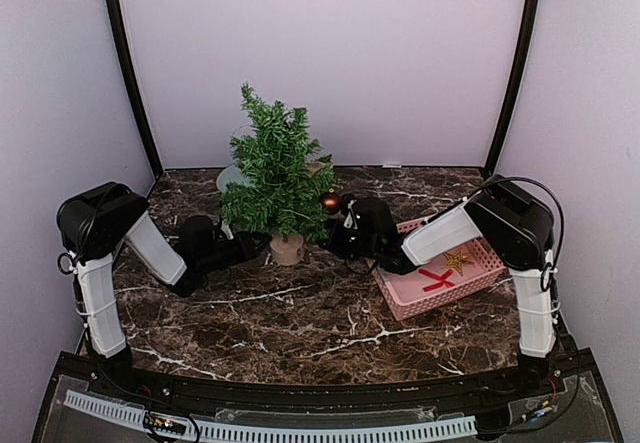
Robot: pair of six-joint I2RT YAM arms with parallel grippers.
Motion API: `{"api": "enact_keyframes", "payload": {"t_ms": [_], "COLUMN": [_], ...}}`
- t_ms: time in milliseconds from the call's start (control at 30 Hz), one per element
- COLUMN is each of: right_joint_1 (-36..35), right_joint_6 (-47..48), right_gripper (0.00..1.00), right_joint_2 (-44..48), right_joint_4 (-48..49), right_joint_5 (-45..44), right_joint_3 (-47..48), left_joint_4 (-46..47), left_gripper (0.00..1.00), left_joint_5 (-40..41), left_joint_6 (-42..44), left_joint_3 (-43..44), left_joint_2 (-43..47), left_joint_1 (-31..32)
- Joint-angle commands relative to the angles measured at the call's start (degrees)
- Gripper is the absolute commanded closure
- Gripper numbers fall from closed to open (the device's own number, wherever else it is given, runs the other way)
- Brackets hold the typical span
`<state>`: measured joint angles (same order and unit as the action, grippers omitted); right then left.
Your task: Decorate the small christmas tree
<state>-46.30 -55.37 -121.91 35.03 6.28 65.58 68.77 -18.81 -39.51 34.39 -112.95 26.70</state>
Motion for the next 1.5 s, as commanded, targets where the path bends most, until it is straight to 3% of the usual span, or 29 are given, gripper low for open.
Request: {"api": "enact_keyframes", "payload": {"t_ms": [0, 633, 1033, 1467], "right_joint_1": [-1.2, -5.1, -4.1, -1.5], "right_joint_6": [-1.9, -6.9, -6.4, -3.9], "right_gripper": [0.61, 0.70, 0.77, 0.78], "right_joint_2": [1.2, -2.7, -5.8, -4.8], "right_joint_4": [3.5, 3.9, 0.8, -0.1], "right_joint_5": [1.6, 0.8, 0.1, 0.1], "right_joint_3": [-0.4, 2.6, 5.9, 5.4], "left_joint_4": [1.5, -1.1, 0.1, 1.8], "left_gripper": [0.74, 0.75, 0.80, 0.84], "left_joint_5": [-0.3, -1.4, -1.6, -1.4], "left_joint_6": [0.4, 2.8, 2.5, 2.2], "left_joint_3": [-0.1, 1.8, -0.5, -3.9], "left_joint_2": [-0.3, -0.3, -0.5, 0.8], "left_joint_1": [0.4, 0.6, 2.2, 3.7]}}
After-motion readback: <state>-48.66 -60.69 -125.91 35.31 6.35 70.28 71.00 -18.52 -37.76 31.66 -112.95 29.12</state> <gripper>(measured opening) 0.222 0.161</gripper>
